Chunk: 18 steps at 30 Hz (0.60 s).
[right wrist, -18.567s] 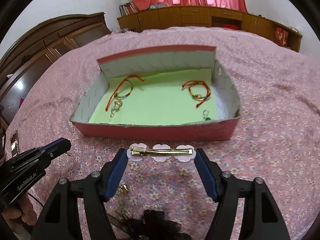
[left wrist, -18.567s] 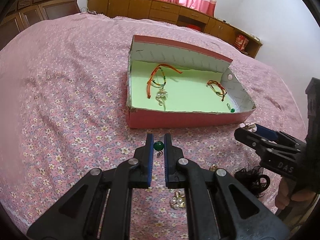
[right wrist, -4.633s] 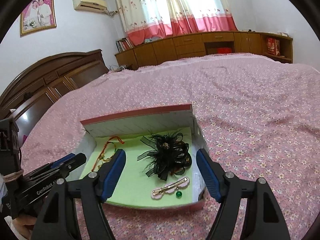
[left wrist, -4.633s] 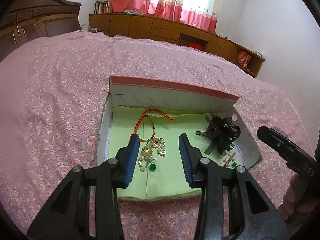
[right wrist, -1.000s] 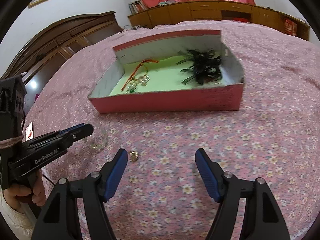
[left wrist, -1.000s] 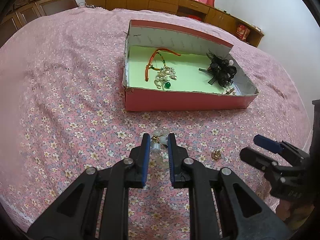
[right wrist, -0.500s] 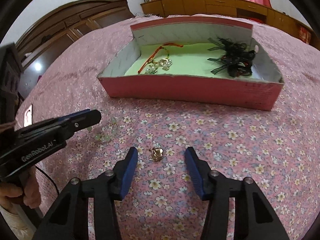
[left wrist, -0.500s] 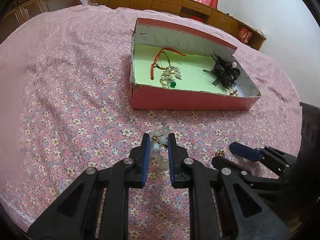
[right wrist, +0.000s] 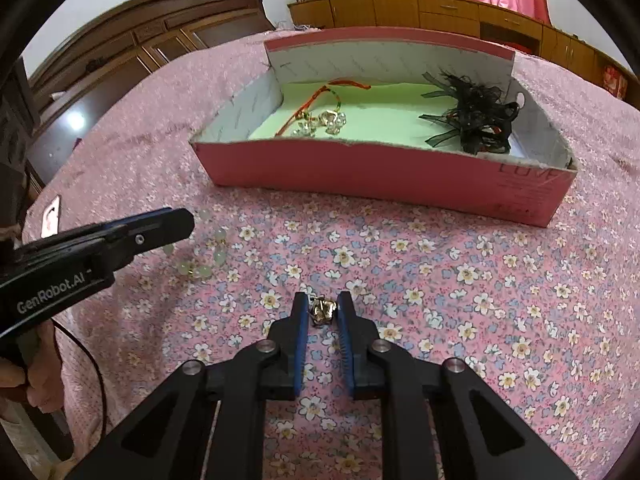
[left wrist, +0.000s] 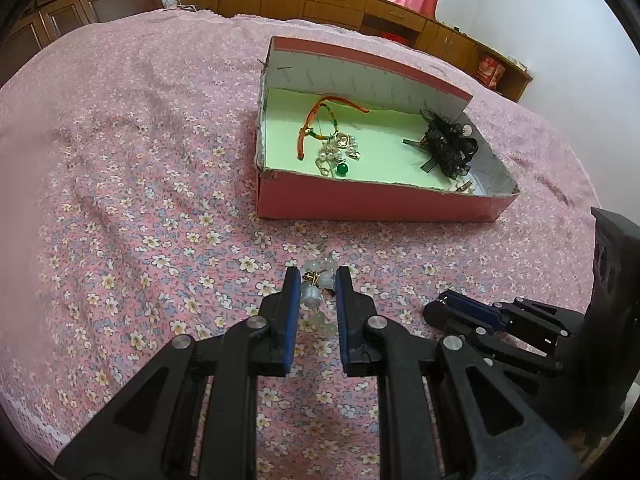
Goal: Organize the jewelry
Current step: 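Grasp the small gold earring with the right tool while the left tool holds the bracelet, then carry the bead bracelet and gold earring over the green lining with both tools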
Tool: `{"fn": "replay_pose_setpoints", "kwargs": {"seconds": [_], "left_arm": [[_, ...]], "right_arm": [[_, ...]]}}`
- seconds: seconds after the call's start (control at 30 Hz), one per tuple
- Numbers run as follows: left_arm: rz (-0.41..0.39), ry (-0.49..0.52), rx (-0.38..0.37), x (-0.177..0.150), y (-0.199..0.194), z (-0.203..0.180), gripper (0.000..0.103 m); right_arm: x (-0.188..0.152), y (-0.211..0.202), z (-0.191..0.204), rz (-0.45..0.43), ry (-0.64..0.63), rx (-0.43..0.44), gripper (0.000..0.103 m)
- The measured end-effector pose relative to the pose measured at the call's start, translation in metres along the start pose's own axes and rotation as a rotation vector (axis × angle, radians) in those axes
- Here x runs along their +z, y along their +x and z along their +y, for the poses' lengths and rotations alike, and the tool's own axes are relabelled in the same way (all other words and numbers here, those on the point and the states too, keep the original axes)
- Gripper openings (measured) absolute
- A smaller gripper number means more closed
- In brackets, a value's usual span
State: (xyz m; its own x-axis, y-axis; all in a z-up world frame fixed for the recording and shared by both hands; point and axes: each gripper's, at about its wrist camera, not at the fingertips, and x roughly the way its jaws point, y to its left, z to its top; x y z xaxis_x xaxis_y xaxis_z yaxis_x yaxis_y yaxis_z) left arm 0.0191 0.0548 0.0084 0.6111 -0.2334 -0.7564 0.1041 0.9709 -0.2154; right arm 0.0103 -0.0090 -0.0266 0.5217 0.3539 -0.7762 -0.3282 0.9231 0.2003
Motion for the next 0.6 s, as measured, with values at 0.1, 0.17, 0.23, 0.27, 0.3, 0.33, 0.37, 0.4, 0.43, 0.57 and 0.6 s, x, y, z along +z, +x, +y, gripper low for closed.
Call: {"fn": "replay_pose_setpoints", "kwargs": {"seconds": [0.1,0.17,0.23,0.27,0.3,0.33,0.37,0.4,0.43,0.57,0.6], "left_arm": [[-0.012,0.001,0.002,0.001,-0.004,-0.002,0.009],[-0.024,0.004,-0.001,0.002,-0.007,-0.005,0.009],[-0.038,0.007,-0.003,0.004,-0.011,-0.008,0.009],[-0.045,0.008,-0.004,0.005,-0.013,-0.010,0.009],[-0.052,0.008,-0.006,0.005,-0.015,-0.011,0.009],[-0.058,0.007,-0.008,0.006,-0.017,-0.012,0.009],[-0.063,0.006,-0.010,0.007,-0.018,-0.013,0.009],[-0.072,0.005,-0.014,0.008,-0.021,-0.014,0.009],[-0.078,0.005,-0.016,0.009,-0.022,-0.015,0.009],[-0.108,0.006,-0.021,0.011,-0.029,-0.019,0.009],[-0.117,0.006,-0.023,0.012,-0.031,-0.020,0.009]], "right_arm": [[0.000,-0.009,-0.002,-0.021,0.006,0.023,0.016],[-0.001,-0.015,-0.004,-0.036,0.009,0.032,0.016],[-0.001,-0.022,-0.006,-0.052,0.016,0.041,0.016],[-0.002,-0.026,-0.008,-0.060,0.018,0.044,0.016],[-0.002,-0.030,-0.009,-0.070,0.022,0.044,0.016],[-0.002,-0.033,-0.011,-0.079,0.026,0.043,0.016],[0.000,-0.036,-0.012,-0.088,0.032,0.043,0.016],[0.000,-0.040,-0.014,-0.099,0.037,0.042,0.016],[0.000,-0.043,-0.015,-0.109,0.042,0.042,0.016],[0.003,-0.056,-0.022,-0.154,0.060,0.039,0.016],[0.003,-0.059,-0.023,-0.166,0.061,0.038,0.016]]}}
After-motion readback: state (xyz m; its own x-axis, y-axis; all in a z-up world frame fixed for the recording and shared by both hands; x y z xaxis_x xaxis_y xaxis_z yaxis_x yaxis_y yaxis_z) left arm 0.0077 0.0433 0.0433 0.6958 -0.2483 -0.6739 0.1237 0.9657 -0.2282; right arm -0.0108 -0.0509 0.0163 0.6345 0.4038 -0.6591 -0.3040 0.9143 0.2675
